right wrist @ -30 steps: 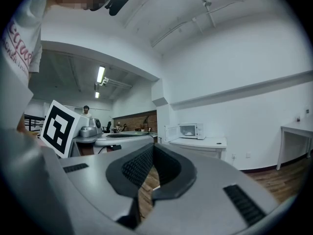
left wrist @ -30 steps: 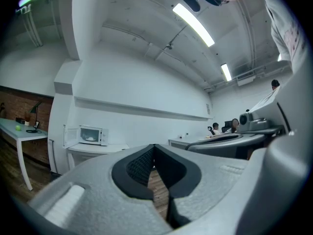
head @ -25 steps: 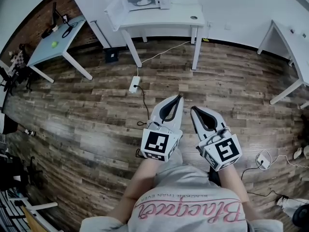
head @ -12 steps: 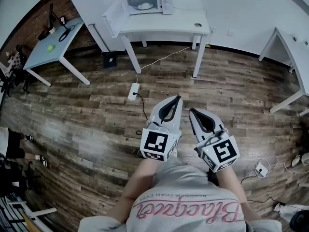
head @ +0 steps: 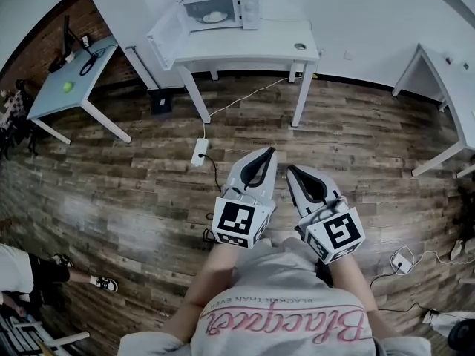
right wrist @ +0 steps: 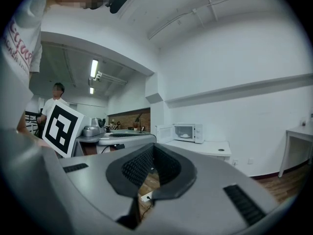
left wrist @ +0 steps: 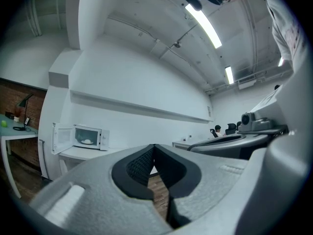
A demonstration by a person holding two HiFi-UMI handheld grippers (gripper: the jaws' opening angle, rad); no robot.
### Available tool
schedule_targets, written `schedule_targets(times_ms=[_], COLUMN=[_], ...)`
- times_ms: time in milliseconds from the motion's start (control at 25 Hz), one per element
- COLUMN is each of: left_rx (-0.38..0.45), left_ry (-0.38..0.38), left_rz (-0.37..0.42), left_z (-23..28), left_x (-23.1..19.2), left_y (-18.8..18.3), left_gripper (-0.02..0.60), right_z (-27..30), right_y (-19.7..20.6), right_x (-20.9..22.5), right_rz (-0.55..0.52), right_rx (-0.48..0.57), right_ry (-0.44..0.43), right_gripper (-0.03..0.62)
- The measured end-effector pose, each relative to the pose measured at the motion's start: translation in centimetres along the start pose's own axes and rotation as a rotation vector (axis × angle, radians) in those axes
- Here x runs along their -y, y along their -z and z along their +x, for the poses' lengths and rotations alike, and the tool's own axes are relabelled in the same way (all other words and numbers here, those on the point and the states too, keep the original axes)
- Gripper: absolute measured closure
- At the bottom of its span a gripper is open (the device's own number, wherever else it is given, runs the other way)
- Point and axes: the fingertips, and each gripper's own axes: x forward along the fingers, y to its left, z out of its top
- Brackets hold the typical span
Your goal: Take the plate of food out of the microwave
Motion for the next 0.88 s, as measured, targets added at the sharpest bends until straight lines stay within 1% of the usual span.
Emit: schedule_targets(times_ms=[400, 600, 880], left_rx=[-0.012, -0.021, -0.023], left_ry=[-0.012, -0.033, -0.076], left_rz=[-0.002, 0.003, 0.021], left_z=[2.4, 4.0, 7.1], left_x=[-3.1, -5.0, -7.7], left_y=[0.4, 0.8, 0.8], left_gripper=[0.575, 0.575, 0.575], right_z=[3.9, 6.2, 9.9], right_y=[0.1, 0.1, -0.4], right_x=[1.7, 3.1, 6.3], right_rz=[0.028, 0.039, 0.049], right_rx=[0.002, 0.008, 0.02], right_ry=[-0.019, -0.035, -0.058], right_gripper=[0.583, 0.583, 0.583])
